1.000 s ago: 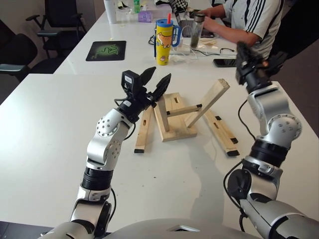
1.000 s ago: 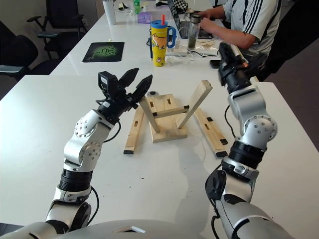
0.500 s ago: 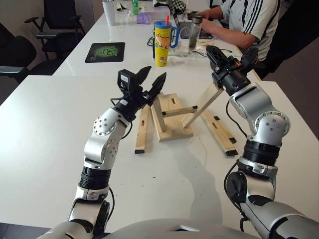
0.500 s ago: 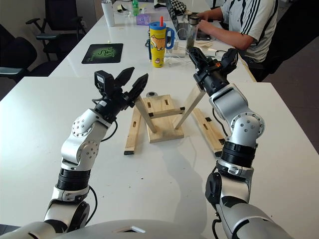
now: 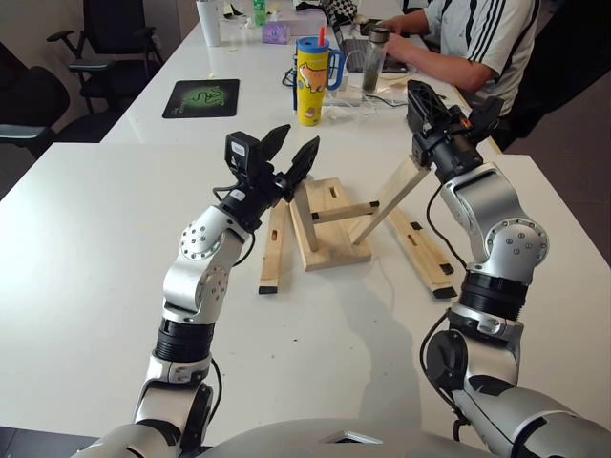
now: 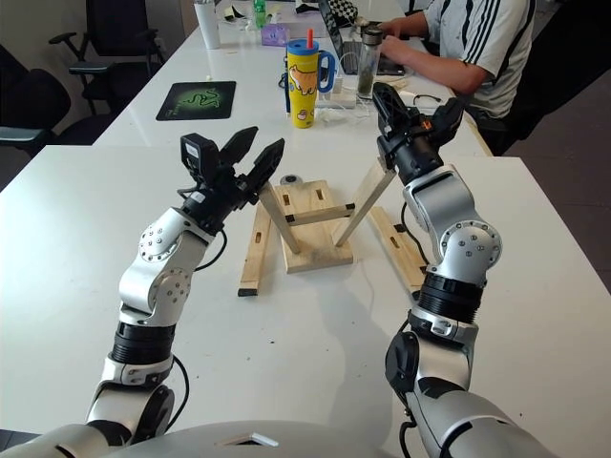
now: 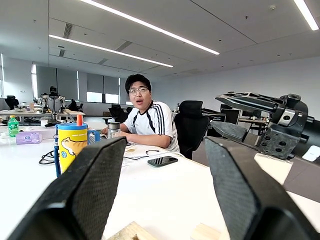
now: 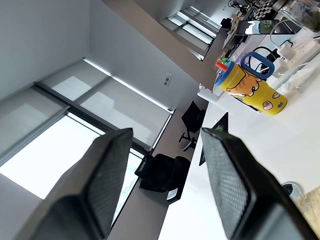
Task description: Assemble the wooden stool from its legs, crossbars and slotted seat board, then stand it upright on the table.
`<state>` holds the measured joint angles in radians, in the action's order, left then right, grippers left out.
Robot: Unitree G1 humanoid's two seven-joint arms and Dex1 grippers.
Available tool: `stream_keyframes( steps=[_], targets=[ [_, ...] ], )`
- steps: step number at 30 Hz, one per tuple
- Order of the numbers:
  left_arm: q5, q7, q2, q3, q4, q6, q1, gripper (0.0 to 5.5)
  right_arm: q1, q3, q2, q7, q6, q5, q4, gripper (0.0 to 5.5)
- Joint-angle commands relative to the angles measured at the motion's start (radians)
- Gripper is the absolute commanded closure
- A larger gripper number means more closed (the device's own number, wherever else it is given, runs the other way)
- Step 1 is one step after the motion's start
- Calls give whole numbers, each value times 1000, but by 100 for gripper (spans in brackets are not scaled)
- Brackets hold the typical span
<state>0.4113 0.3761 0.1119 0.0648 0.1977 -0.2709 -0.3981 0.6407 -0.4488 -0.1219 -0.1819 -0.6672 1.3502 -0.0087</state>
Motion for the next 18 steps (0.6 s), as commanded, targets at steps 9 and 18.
stream_keyframes(
  steps=[9,18],
  targets=[
    [317,-115,-25,-270,67,-100,-82,262,71,-72,-134,78,121,-119,137,298],
    [278,-127,27,-315,21,-93,15,262,-38,369,-344,608,263,-711,280,298]
  ],
)
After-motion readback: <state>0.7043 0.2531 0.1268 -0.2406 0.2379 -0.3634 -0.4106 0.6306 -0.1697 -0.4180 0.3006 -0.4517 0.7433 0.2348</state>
